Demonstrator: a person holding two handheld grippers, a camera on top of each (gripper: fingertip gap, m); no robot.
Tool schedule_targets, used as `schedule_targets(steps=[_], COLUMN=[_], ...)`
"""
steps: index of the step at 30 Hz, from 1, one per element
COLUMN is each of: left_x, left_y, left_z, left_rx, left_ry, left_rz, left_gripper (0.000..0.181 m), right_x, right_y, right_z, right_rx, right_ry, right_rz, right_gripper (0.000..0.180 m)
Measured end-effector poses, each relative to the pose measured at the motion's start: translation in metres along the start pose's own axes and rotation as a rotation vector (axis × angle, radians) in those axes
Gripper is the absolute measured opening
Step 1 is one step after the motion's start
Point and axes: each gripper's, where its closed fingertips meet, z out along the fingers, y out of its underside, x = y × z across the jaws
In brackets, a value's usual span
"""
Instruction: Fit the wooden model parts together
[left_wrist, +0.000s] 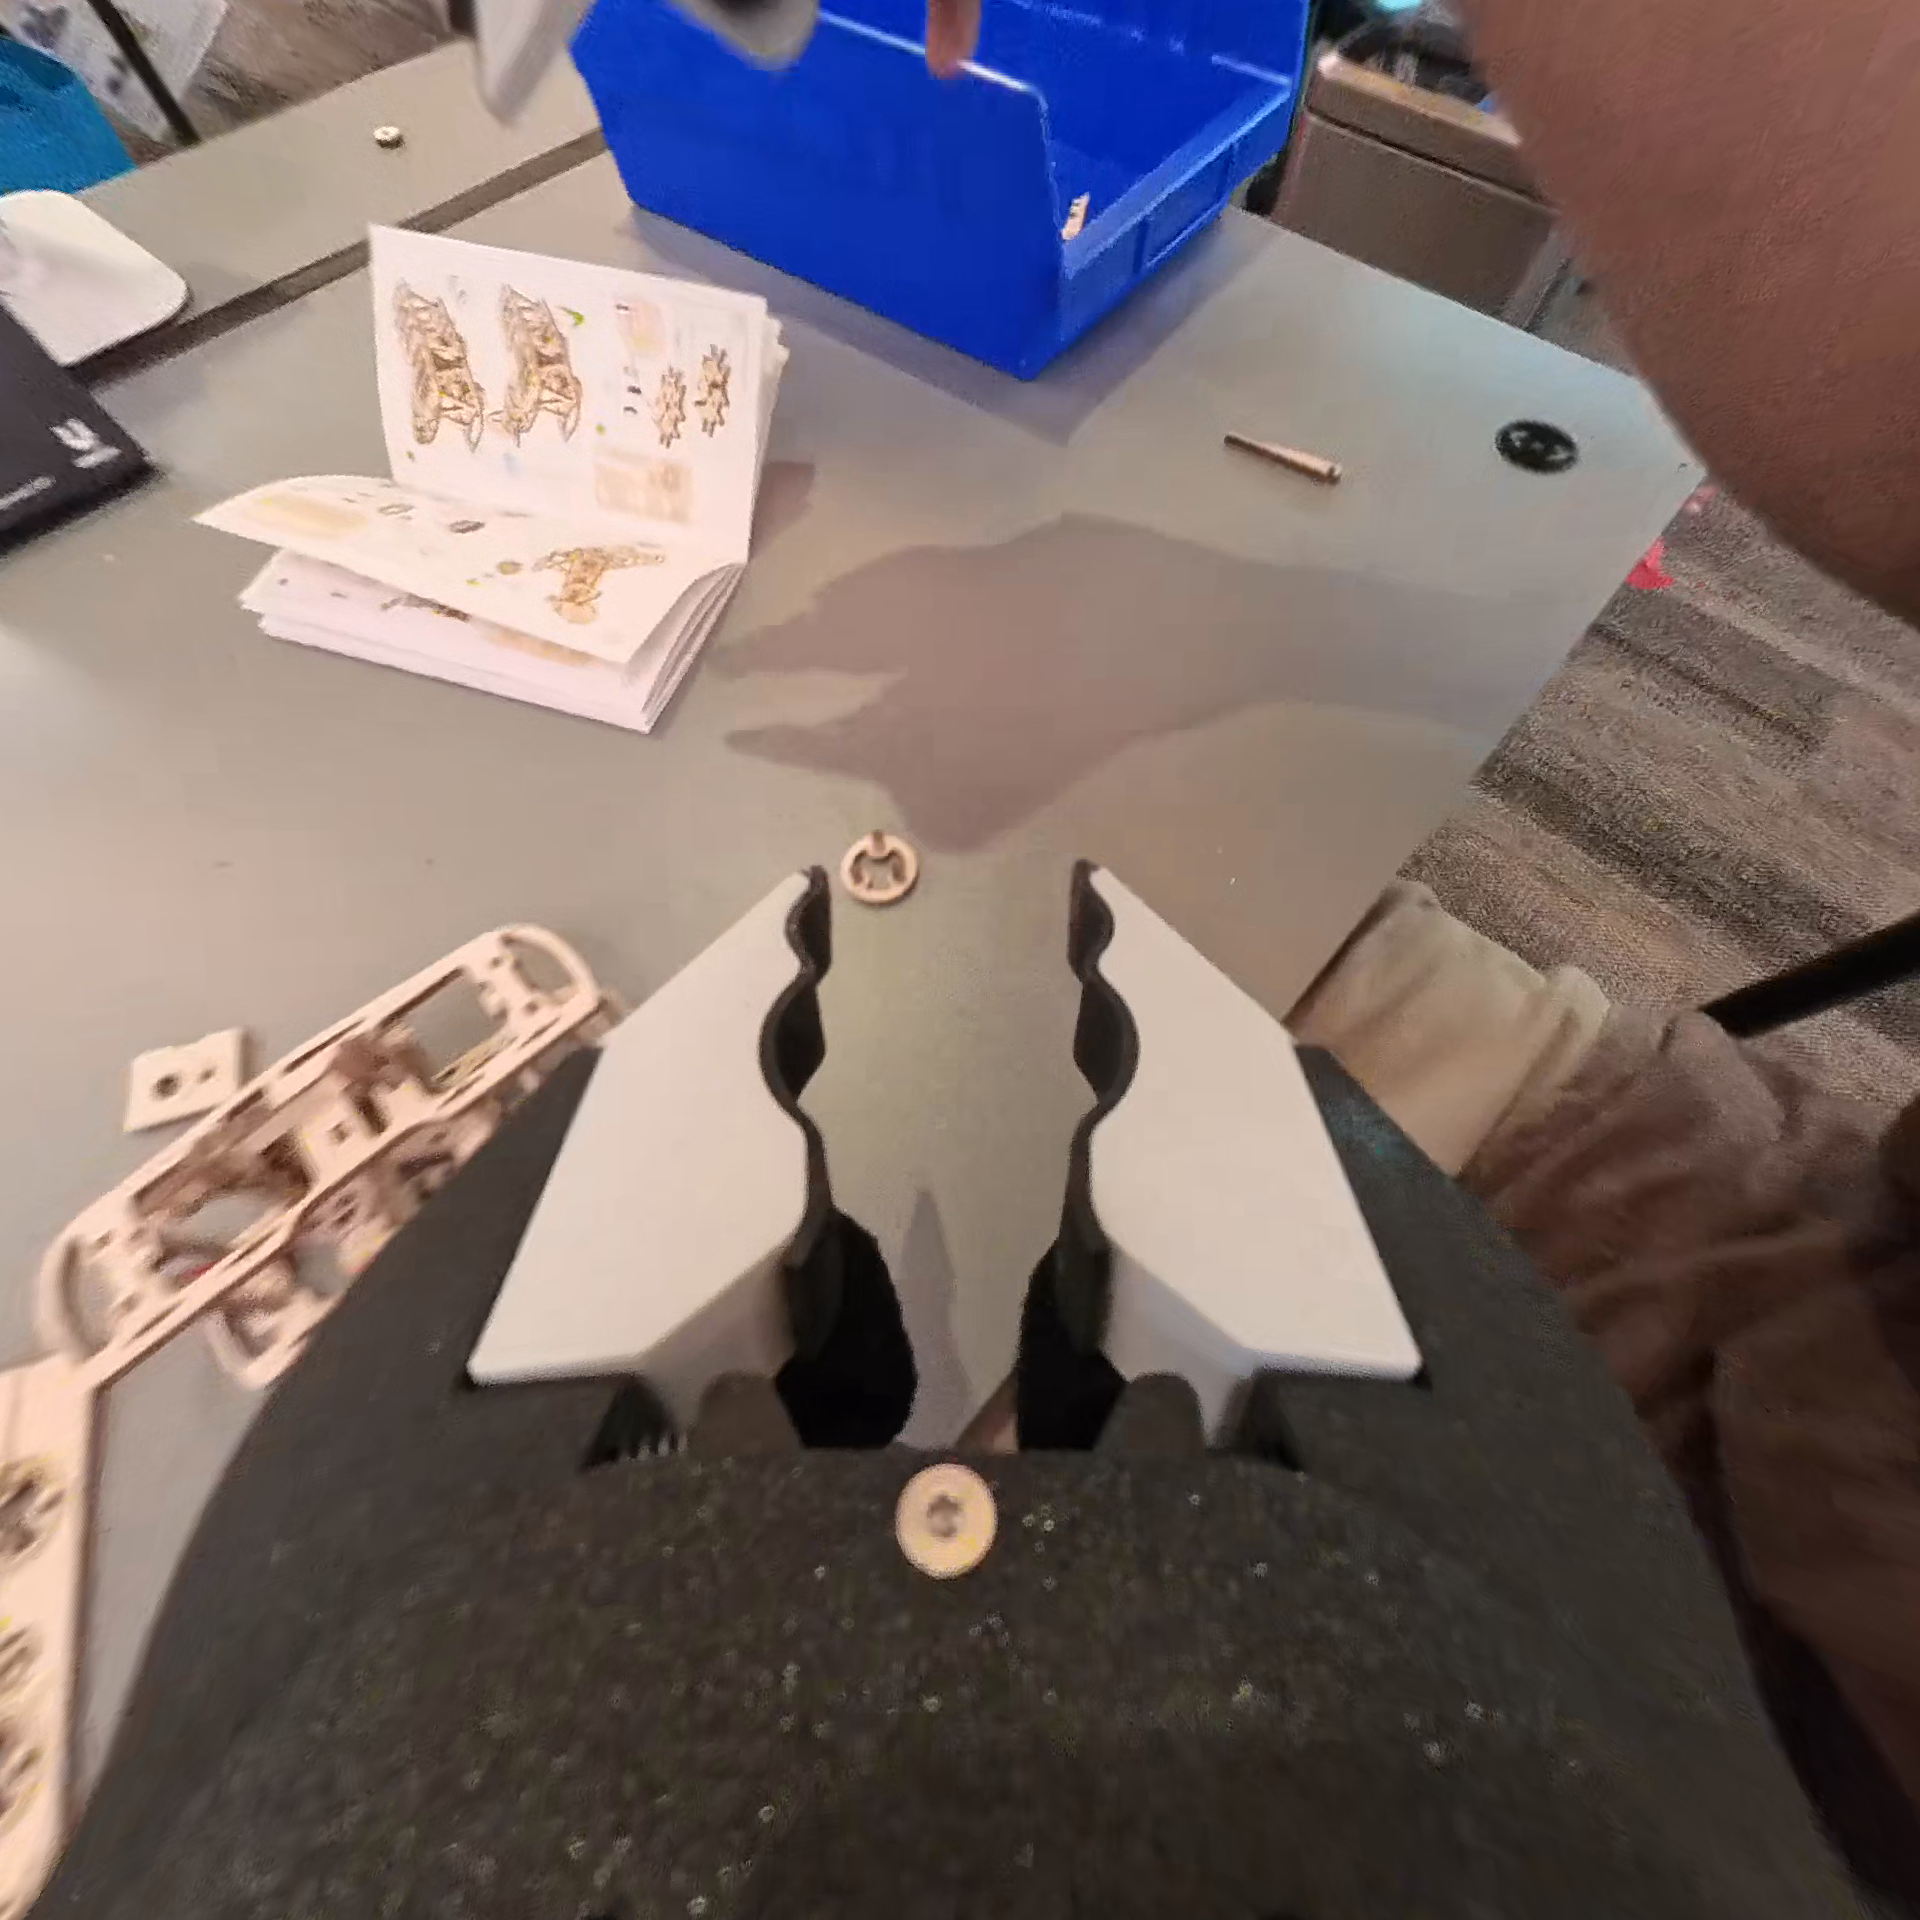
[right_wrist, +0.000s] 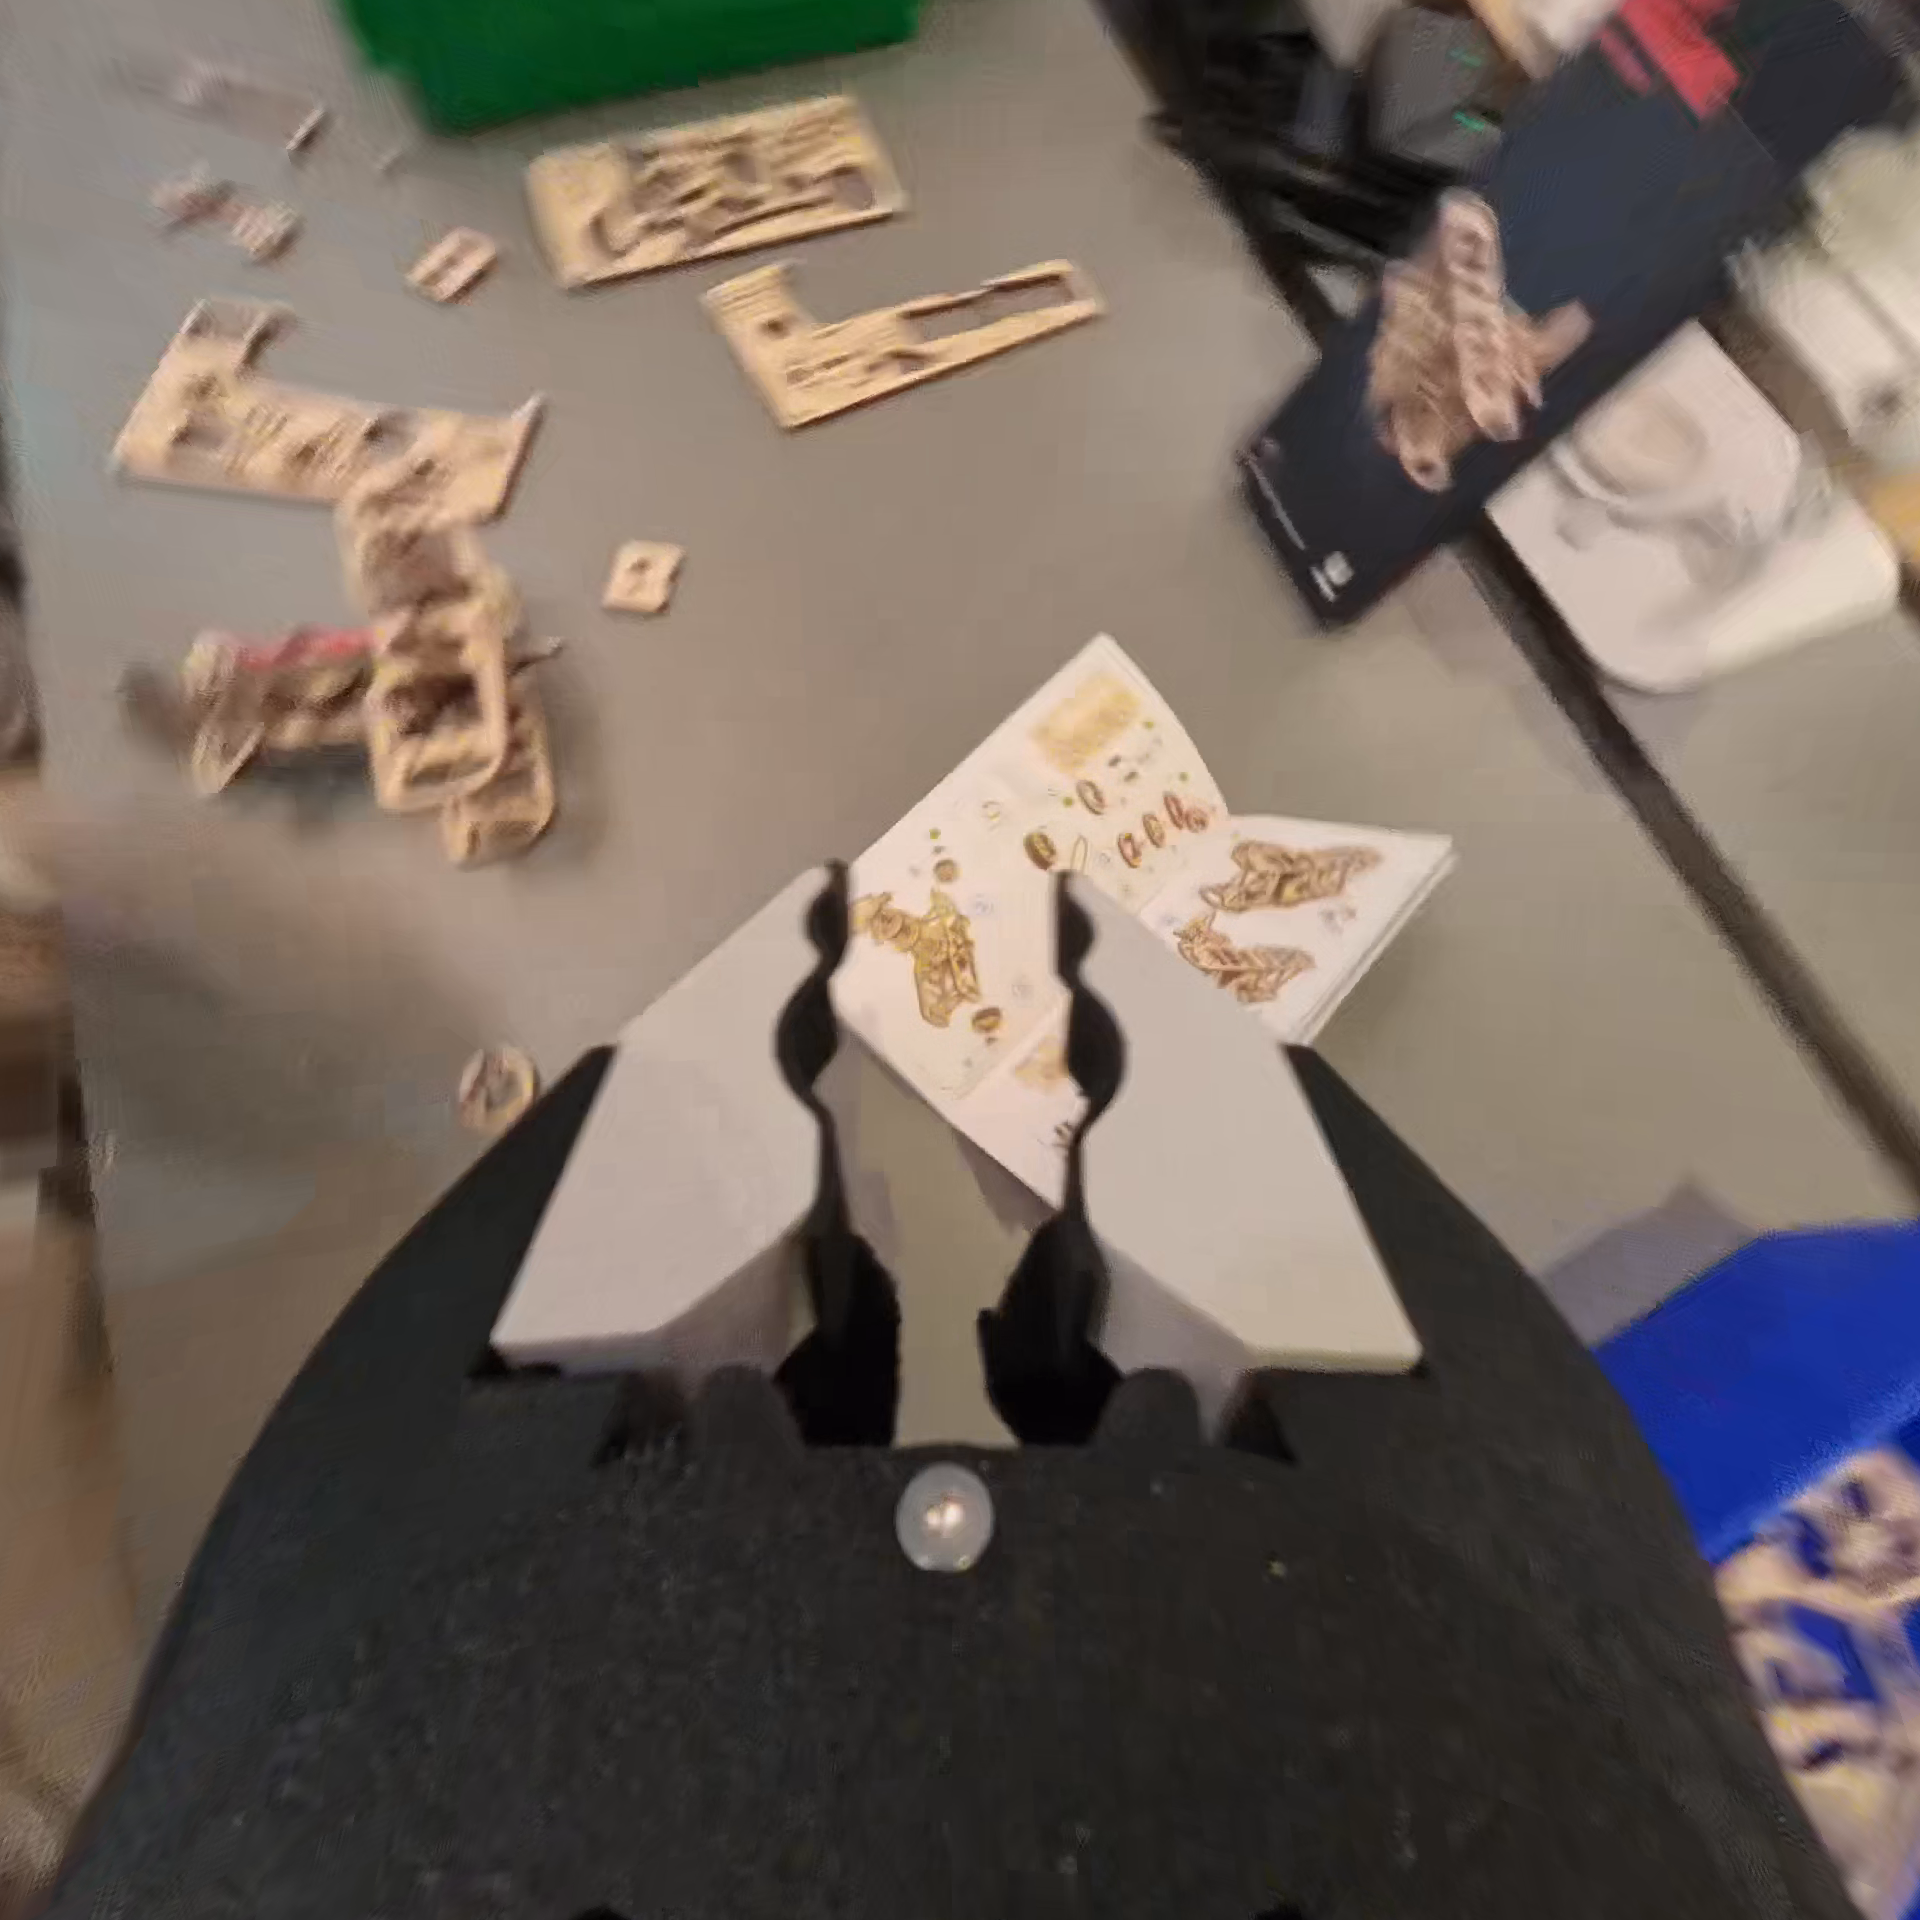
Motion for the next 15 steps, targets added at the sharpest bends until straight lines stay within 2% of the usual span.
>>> schedule_targets(steps=[2, 4, 6, 7, 8, 10, 15], left_x=[-0.011, -0.027, -0.044, -0.052, -0.061, -0.071, -0.085], left_y=[0.004, 0.011, 0.019, 0.024, 0.028, 0.032, 0.040], left_z=[-0.023, -0.040, -0.049, -0.052, -0.055, -0.059, -0.064], left_rx=[0.006, 0.006, 0.002, -0.010, -0.016, -0.006, 0.090], left_ry=[-0.029, -0.074, -0.106, -0.124, -0.145, -0.164, -0.164], left_rz=[0.031, 0.073, 0.108, 0.122, 0.131, 0.123, 0.013], left_gripper=[0.043, 0.042, 0.040, 0.040, 0.040, 0.039, 0.039], right_x=[0.008, 0.024, 0.036, 0.036, 0.033, 0.033, 0.031], right_y=[0.020, 0.057, 0.082, 0.093, 0.101, 0.101, 0.101], right_z=[0.035, 0.068, 0.087, 0.096, 0.104, 0.106, 0.106], right_rx=[0.047, -0.009, -0.051, -0.069, -0.080, -0.062, -0.055], right_ry=[0.104, 0.288, 0.401, 0.403, 0.382, 0.419, 0.436], right_rz=[0.201, 0.302, 0.378, 0.425, 0.465, 0.401, 0.408], right_gripper=[0.065, 0.078, 0.077, 0.077, 0.086, 0.090, 0.088])
